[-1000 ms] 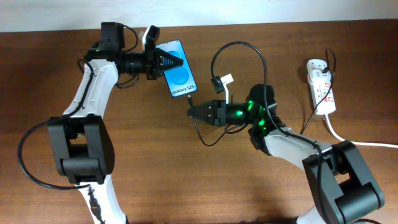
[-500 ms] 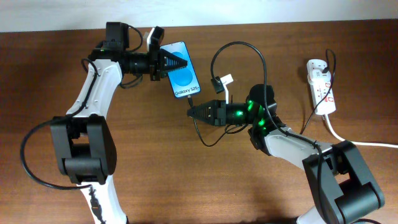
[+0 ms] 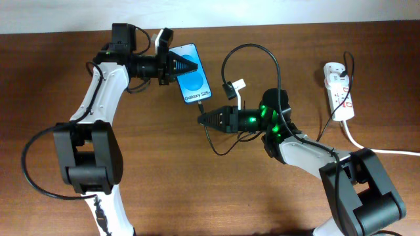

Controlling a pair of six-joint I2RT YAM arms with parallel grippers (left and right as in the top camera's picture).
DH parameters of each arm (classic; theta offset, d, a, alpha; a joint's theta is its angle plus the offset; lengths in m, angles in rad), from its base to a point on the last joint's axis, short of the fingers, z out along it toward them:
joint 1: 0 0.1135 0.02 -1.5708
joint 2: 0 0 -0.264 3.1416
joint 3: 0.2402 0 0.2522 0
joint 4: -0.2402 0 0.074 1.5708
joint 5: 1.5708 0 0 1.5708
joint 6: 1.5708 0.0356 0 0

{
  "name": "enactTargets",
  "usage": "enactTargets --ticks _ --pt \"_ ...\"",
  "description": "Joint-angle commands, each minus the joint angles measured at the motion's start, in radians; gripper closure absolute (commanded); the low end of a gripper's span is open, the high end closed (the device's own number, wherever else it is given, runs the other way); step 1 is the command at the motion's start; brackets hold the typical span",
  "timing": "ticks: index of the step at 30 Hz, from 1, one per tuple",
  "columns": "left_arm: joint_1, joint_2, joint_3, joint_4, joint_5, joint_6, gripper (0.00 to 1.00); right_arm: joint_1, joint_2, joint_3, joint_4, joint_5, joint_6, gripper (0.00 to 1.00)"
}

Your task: Plug charger to phone and switch on socket

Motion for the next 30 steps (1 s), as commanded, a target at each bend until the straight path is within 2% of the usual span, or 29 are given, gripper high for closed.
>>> enactTargets --ticks 1,20,30 --pt "0.001 -0.023 0.005 0.005 0.027 -0.013 1.0 -0.006 0.002 0.013 0.028 -0.003 -0.003 0.96" --pt "-0.002 -0.023 0.005 0.005 0.042 -0.013 1.0 -0.006 0.002 0.013 0.015 0.017 -0.003 0.96" --pt "-0.069 -0.023 0.005 0.005 0.026 -0.013 1.0 -0.013 0.002 0.013 0.015 0.011 -0.003 0.96"
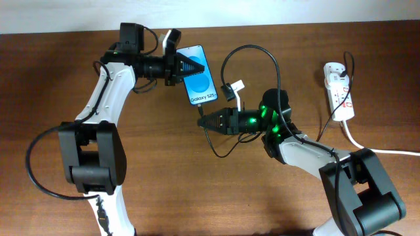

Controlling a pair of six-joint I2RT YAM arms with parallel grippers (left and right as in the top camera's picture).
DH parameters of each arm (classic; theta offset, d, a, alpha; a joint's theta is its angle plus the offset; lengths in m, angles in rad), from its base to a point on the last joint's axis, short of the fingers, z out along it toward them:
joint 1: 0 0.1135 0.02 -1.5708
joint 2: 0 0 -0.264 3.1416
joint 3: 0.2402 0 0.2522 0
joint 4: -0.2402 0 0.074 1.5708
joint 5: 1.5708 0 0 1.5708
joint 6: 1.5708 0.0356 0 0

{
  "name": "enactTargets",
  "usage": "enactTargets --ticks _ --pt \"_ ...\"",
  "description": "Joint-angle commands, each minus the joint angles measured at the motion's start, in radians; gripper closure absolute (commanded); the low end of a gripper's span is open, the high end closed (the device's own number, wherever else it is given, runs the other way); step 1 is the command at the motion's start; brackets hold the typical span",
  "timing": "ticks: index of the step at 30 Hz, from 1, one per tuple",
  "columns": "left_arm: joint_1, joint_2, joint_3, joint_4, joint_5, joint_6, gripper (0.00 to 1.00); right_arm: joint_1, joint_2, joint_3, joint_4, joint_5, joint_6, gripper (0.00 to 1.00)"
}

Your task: Plug charger to phone and switch on socket

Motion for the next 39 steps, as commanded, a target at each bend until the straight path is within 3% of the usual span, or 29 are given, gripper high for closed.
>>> enactTargets --ticks 1,39 --pt "-0.021 -0.023 0.005 -0.007 0.045 -0.012 1.0 -0.023 0.002 0.014 0.005 0.047 -0.002 0.96" --pt "0.032 -0.023 0.005 -0.006 0.038 -0.032 1.0 -0.07 0.002 0.014 -0.033 0.033 -0.029 0.96"
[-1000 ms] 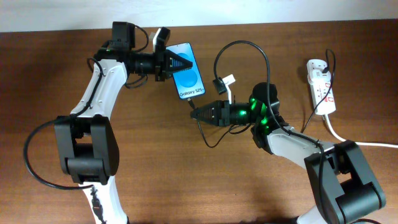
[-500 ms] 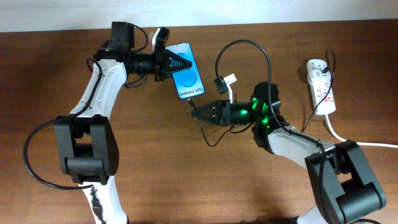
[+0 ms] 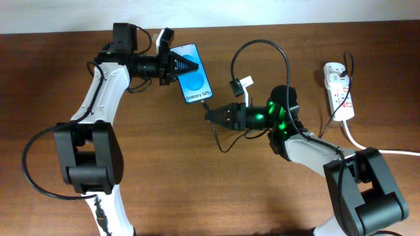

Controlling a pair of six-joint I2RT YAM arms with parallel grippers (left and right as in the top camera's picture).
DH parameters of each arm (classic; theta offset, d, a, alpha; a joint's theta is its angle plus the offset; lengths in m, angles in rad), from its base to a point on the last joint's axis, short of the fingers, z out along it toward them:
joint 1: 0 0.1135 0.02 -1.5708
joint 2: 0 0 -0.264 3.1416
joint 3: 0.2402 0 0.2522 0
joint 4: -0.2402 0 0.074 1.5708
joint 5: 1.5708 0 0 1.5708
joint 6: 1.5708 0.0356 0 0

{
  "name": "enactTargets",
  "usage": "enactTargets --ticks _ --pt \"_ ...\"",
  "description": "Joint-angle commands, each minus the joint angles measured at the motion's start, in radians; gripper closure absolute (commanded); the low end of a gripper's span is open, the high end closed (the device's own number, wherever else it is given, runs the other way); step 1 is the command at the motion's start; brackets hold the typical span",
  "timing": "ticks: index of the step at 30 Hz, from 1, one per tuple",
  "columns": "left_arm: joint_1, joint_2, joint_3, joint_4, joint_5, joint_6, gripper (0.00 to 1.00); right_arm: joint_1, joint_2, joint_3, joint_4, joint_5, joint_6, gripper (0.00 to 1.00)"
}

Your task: Plug charger to phone and switch on socket

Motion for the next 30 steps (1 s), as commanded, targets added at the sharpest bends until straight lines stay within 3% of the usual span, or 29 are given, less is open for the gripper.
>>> enactTargets --ticks 1,30 --pt "-0.003 -0.023 0.005 -0.002 0.044 -0.018 1.0 -0.001 0.002 0.014 -0.015 0.046 -0.023 0.96" --pt "-0.003 -0.023 0.005 0.043 -0.012 -0.017 1.0 0.035 0.002 0.014 -0.014 0.076 -0.022 0.96"
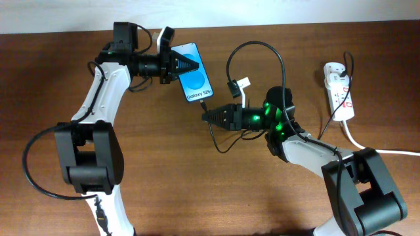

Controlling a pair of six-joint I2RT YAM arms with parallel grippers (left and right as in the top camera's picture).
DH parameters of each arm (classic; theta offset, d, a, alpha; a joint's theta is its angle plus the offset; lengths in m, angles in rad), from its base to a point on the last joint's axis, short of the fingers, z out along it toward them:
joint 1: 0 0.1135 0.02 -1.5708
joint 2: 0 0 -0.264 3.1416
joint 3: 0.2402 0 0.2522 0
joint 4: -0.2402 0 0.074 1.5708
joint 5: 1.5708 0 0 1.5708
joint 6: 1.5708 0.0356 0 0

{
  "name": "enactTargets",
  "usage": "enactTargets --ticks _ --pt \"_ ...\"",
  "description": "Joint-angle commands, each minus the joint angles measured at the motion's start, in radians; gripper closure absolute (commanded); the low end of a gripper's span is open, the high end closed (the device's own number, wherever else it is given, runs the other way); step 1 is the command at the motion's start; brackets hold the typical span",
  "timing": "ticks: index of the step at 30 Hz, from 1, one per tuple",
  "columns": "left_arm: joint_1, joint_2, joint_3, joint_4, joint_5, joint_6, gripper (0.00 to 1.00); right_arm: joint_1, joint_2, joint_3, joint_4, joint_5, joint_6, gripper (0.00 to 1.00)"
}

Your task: Plug charger to phone and switch on socket

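Note:
A phone (pixel 195 82) with a blue screen lies slanted at the back middle of the table. My left gripper (pixel 189 65) reaches in from the left and is shut on the phone's upper end. My right gripper (pixel 206 117) points left just below the phone's lower end, shut on the black charger plug. A short piece of black cable (pixel 205 105) runs from the fingertips up to the phone's bottom edge. I cannot tell whether the plug sits in the port. The white socket strip (pixel 339 88) lies at the far right.
The black cable loops high behind the right arm (pixel 256 46) and bears a white tag (pixel 243 83) beside a loose connector. Another loop lies on the table below the gripper. A white lead runs off the strip to the right edge.
My right gripper has moved a little to the left, back under the phone's lower end, and the cable loop came with it. The left gripper and phone hold the same place.
At first the left gripper held the phone and the right held the plug just below its lower end. Then phone and left gripper stood slightly further right. Later they were back, with the right gripper further right. Now the right gripper is close under the phone again.

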Motion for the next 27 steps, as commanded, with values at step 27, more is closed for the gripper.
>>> enactTargets --ticks 27 --pt "-0.062 -0.023 0.005 0.002 0.057 -0.002 1.0 -0.023 0.002 0.014 0.023 0.034 -0.017 0.96"
